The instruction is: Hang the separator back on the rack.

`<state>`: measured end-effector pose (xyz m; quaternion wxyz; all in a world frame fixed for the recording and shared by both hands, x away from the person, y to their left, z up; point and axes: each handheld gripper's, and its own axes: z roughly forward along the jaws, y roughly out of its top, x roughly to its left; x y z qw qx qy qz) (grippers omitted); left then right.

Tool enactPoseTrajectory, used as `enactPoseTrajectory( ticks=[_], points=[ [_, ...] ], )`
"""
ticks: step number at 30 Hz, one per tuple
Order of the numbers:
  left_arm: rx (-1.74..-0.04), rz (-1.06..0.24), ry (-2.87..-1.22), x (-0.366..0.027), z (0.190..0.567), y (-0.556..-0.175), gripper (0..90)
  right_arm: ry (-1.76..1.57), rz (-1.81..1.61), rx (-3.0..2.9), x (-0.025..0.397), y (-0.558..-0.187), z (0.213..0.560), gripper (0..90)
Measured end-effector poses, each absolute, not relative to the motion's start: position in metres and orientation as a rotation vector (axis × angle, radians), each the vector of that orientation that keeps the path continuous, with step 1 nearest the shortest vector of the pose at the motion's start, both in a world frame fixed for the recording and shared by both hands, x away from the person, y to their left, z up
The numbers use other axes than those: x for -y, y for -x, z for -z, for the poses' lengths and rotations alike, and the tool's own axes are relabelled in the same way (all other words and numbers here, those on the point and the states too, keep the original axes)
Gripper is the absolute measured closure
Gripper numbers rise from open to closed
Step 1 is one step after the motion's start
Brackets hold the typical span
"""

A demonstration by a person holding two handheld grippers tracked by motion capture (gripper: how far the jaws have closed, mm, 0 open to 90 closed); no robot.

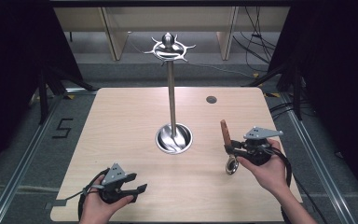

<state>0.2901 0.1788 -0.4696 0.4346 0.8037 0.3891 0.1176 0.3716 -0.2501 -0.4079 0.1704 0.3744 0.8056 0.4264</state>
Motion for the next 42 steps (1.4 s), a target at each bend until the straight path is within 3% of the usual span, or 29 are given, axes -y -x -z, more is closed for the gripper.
enactPoseTrajectory(
  ticks=[42],
  points=[
    [-0.970,-0.304,-1.985,-0.181,0.470,-0.289,41.1,-0.923,-1.479,-2.129,0.229,-0.372,0.342,69.0]
  ],
)
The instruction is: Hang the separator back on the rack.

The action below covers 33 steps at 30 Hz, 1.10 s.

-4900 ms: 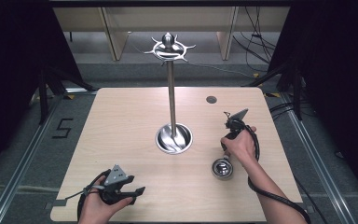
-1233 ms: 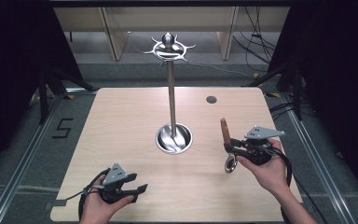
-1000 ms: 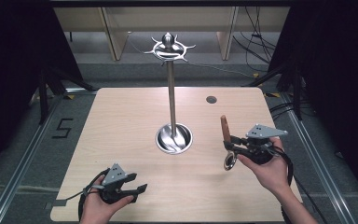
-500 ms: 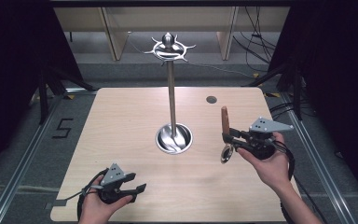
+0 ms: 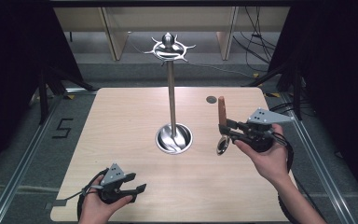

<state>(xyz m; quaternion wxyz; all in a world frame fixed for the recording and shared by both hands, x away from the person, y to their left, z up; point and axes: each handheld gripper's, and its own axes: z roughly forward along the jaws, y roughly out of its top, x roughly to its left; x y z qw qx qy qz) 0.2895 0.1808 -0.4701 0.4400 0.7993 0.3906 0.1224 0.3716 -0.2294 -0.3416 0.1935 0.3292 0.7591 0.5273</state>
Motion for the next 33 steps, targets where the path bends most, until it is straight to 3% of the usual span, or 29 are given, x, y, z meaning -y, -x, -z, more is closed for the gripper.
enactPoseTrajectory(
  ticks=[33],
  points=[
    [-0.961,-0.321,-1.988,-0.183,0.468,-0.290,40.9,-0.821,-1.486,-2.124,0.207,-0.380,0.325,69.1]
  ],
)
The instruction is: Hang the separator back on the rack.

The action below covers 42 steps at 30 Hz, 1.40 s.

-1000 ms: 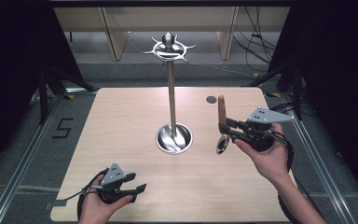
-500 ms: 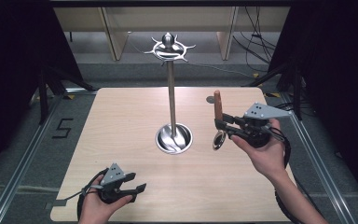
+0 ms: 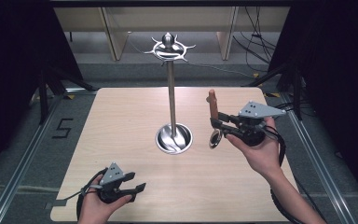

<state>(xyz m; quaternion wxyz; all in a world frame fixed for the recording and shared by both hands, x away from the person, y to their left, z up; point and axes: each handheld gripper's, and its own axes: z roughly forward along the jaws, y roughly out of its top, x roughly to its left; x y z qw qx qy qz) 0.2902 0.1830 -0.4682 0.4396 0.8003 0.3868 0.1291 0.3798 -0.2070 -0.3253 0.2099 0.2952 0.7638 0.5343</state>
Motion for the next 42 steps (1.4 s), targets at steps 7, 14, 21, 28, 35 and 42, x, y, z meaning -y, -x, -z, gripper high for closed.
enactPoseTrajectory(
  ticks=[7,14,21,28,35,42],
  points=[
    [-0.966,-0.309,-1.983,-0.183,0.469,-0.290,40.9,-0.820,-1.507,-2.101,0.200,-0.381,0.320,69.0],
    [-0.958,-0.317,-1.982,-0.183,0.468,-0.290,40.9,-0.797,-1.528,-2.115,0.195,-0.383,0.312,69.0],
    [-0.955,-0.318,-1.981,-0.183,0.469,-0.290,40.9,-0.783,-1.513,-2.112,0.195,-0.386,0.308,69.1],
    [-0.958,-0.317,-1.983,-0.183,0.468,-0.290,40.9,-0.780,-1.509,-2.094,0.193,-0.388,0.304,69.1],
    [-0.957,-0.318,-1.982,-0.184,0.468,-0.290,40.9,-0.772,-1.514,-2.093,0.191,-0.389,0.301,69.0],
    [-0.961,-0.319,-1.980,-0.184,0.468,-0.290,40.8,-0.748,-1.527,-2.087,0.188,-0.393,0.298,69.1]
  ],
)
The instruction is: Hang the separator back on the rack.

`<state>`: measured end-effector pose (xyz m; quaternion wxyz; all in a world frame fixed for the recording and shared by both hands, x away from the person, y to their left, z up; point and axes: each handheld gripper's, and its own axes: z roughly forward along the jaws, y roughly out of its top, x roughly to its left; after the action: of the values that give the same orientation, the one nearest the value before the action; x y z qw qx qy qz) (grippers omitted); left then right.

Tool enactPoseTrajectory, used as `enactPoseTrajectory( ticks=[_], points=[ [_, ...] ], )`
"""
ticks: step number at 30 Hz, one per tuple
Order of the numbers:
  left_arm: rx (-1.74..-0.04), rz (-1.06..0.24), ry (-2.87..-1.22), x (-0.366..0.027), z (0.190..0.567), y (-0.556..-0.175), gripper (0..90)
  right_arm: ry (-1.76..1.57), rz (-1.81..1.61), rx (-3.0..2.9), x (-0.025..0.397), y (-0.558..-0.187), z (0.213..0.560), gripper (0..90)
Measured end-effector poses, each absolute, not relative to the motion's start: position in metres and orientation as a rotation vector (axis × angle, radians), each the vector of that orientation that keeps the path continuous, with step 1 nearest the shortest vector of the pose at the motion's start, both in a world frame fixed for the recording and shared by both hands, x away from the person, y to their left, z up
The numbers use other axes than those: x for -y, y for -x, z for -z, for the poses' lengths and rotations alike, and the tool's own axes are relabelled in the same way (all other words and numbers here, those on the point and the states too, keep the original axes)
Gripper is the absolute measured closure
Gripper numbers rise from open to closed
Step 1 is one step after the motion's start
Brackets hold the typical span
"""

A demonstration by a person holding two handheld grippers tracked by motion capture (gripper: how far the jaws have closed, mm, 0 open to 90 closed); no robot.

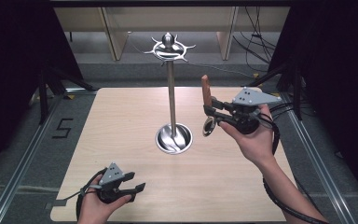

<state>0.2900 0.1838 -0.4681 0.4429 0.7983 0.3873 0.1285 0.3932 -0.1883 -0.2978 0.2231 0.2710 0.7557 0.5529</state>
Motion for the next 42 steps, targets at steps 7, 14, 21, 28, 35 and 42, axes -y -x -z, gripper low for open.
enactPoseTrajectory(
  ticks=[7,14,21,28,35,42],
  points=[
    [-0.969,-0.314,-1.972,-0.183,0.468,-0.290,40.8,-0.754,-1.520,-2.074,0.186,-0.395,0.295,69.1],
    [-0.968,-0.320,-1.967,-0.183,0.469,-0.290,40.7,-0.740,-1.521,-2.085,0.184,-0.398,0.291,69.0],
    [-0.957,-0.330,-1.976,-0.184,0.468,-0.290,40.7,-0.736,-1.530,-2.075,0.179,-0.399,0.288,69.0],
    [-0.958,-0.328,-1.983,-0.185,0.467,-0.290,40.7,-0.721,-1.524,-2.069,0.177,-0.402,0.285,69.0],
    [-0.957,-0.336,-1.984,-0.184,0.467,-0.290,40.6,-0.711,-1.520,-2.069,0.174,-0.403,0.281,69.0],
    [-0.959,-0.334,-1.975,-0.184,0.467,-0.290,40.6,-0.723,-1.529,-2.076,0.170,-0.404,0.279,69.0]
  ],
)
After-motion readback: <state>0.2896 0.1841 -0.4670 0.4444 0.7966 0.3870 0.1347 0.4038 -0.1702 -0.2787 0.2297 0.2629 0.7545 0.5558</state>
